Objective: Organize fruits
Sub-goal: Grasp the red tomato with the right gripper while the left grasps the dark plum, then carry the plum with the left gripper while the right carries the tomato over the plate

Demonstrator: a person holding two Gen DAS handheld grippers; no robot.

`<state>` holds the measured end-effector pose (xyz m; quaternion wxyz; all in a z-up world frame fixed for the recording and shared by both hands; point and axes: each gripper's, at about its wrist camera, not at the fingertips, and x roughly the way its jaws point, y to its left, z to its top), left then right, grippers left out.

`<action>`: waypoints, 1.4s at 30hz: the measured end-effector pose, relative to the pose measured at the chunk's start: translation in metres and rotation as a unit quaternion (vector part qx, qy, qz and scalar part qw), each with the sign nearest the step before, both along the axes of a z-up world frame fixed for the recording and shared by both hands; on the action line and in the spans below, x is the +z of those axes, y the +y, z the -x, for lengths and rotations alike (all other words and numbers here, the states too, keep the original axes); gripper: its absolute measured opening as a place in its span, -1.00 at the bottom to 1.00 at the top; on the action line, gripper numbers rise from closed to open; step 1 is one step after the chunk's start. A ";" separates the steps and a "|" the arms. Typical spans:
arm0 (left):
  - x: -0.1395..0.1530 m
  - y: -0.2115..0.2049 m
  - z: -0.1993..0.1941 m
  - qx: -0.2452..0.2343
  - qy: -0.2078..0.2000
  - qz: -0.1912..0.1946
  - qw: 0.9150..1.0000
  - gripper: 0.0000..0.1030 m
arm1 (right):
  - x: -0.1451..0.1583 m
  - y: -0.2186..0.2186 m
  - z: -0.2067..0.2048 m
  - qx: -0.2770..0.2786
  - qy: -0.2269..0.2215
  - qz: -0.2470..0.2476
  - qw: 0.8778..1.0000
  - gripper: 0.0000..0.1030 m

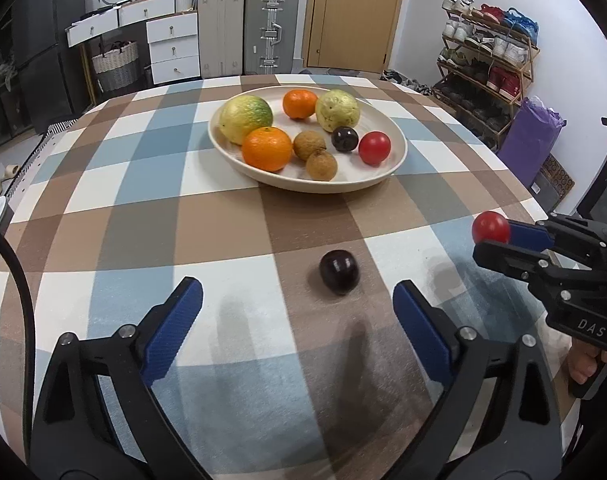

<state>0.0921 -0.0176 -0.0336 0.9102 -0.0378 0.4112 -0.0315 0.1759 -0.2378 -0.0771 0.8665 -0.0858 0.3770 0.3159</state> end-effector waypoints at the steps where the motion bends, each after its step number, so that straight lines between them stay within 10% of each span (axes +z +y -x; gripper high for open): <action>1: -0.001 -0.003 -0.003 0.001 0.001 -0.003 1.000 0.80 | 0.001 -0.003 -0.001 -0.003 0.000 -0.002 1.000 -0.40; 17: -0.010 -0.033 -0.030 -0.045 0.024 -0.013 0.999 -0.59 | 0.002 -0.014 -0.007 -0.013 0.007 -0.018 1.000 -0.41; 42: 0.026 0.001 -0.035 -0.041 -0.047 0.002 0.998 -0.59 | 0.013 0.005 -0.021 0.000 -0.017 -0.038 0.999 -0.41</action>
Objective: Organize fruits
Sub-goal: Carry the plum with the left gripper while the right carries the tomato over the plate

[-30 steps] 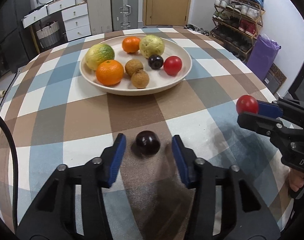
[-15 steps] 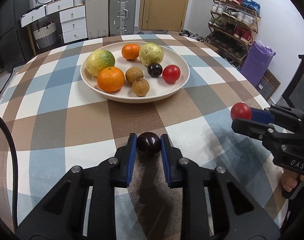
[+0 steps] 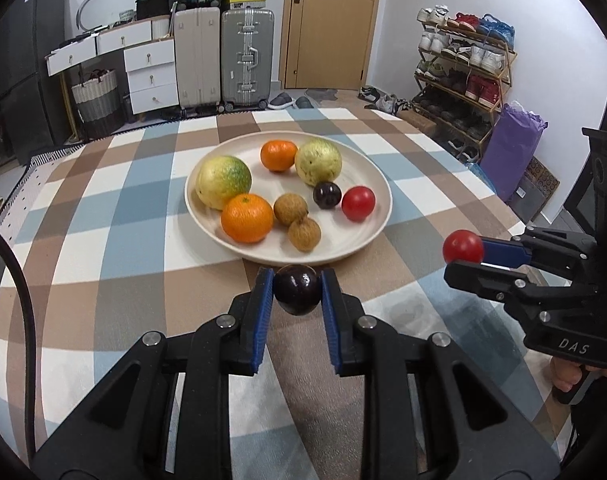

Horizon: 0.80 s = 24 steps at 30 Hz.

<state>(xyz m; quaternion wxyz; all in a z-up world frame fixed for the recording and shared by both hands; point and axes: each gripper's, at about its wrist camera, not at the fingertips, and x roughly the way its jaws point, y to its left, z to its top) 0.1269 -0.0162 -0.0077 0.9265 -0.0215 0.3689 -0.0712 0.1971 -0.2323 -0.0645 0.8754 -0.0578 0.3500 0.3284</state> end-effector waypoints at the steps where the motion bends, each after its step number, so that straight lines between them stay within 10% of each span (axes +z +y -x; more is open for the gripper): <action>1: 0.001 0.001 -0.002 0.001 -0.003 -0.001 1.000 -0.59 | 0.001 0.002 -0.002 0.001 -0.001 0.000 1.000 -0.41; 24: -0.008 0.010 -0.051 0.013 0.000 -0.006 1.000 -0.59 | 0.005 0.027 -0.045 0.021 -0.007 0.003 1.000 -0.41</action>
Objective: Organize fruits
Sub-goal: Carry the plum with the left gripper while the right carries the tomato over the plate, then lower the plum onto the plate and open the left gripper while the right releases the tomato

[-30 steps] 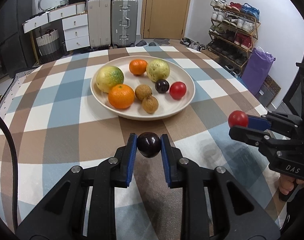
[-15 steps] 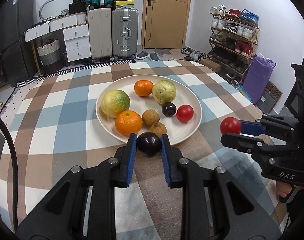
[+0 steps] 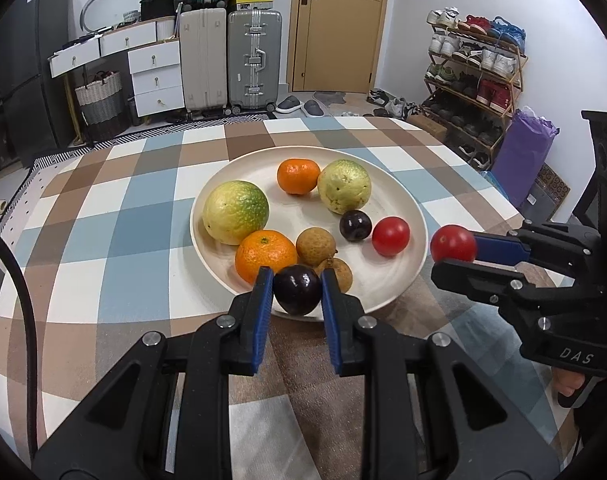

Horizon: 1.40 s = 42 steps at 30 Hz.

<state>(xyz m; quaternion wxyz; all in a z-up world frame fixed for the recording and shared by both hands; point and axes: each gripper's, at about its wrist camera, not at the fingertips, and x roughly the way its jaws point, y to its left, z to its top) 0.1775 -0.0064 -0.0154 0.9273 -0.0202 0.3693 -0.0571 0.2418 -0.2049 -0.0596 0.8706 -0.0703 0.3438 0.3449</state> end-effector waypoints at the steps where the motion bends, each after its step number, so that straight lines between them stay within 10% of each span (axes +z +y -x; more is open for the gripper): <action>1: -0.001 0.000 -0.002 0.000 0.001 -0.001 1.000 -0.59 | -0.001 0.001 -0.002 0.001 0.001 0.001 1.000 -0.41; 42: -0.014 0.007 -0.024 0.007 0.013 -0.011 1.000 -0.58 | -0.017 0.011 -0.034 -0.008 0.027 -0.013 1.000 -0.34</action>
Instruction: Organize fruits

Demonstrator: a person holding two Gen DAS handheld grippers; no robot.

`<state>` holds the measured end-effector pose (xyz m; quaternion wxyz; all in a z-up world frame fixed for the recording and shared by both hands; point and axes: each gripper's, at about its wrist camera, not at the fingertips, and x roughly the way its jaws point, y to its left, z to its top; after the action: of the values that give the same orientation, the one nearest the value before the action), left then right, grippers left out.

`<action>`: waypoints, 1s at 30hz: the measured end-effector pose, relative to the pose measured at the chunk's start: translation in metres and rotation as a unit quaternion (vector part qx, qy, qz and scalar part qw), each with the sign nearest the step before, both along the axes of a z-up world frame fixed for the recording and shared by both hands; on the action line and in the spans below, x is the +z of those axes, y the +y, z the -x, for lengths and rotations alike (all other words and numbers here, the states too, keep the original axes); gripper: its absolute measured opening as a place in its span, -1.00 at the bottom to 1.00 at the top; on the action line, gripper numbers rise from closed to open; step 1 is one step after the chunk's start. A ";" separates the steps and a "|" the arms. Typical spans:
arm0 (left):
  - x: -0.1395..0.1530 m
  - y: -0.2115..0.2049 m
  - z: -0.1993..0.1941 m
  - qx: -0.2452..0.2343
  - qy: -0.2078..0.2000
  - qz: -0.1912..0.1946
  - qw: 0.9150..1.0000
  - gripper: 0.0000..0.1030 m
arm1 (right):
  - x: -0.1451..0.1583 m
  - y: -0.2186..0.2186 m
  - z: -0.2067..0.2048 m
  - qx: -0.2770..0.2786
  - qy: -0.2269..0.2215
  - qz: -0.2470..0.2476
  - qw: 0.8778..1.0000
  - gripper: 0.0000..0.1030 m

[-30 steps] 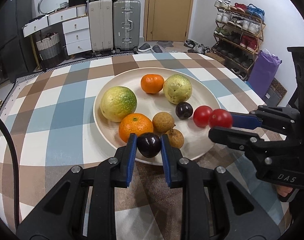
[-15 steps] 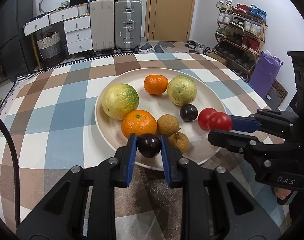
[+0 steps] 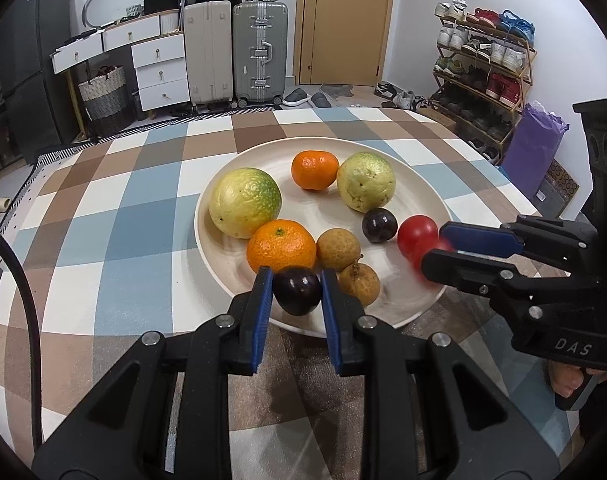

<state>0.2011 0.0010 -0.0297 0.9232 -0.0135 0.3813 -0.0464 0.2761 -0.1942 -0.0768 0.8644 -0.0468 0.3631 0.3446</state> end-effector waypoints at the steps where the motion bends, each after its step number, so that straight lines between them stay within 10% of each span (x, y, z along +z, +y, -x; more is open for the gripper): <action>1: 0.000 -0.001 0.001 0.000 -0.001 -0.003 1.000 -0.58 | 0.001 -0.001 0.001 0.000 -0.004 -0.002 1.000 -0.28; 7: 0.004 -0.002 0.012 -0.004 -0.013 -0.003 1.000 -0.36 | 0.007 -0.003 0.008 -0.006 -0.030 -0.004 1.000 0.00; 14: 0.013 0.001 0.034 0.009 -0.048 -0.006 0.999 0.53 | 0.011 -0.011 0.015 -0.012 -0.046 -0.014 0.999 0.65; 30: 0.026 0.013 0.073 0.039 -0.093 0.007 0.995 0.99 | 0.026 -0.039 0.031 -0.043 -0.087 -0.081 0.992 1.00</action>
<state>0.1281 0.0142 -0.0036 0.9555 -0.0307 0.2929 -0.0139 0.2446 -0.2331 -0.0512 0.9077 0.0097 0.2589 0.3302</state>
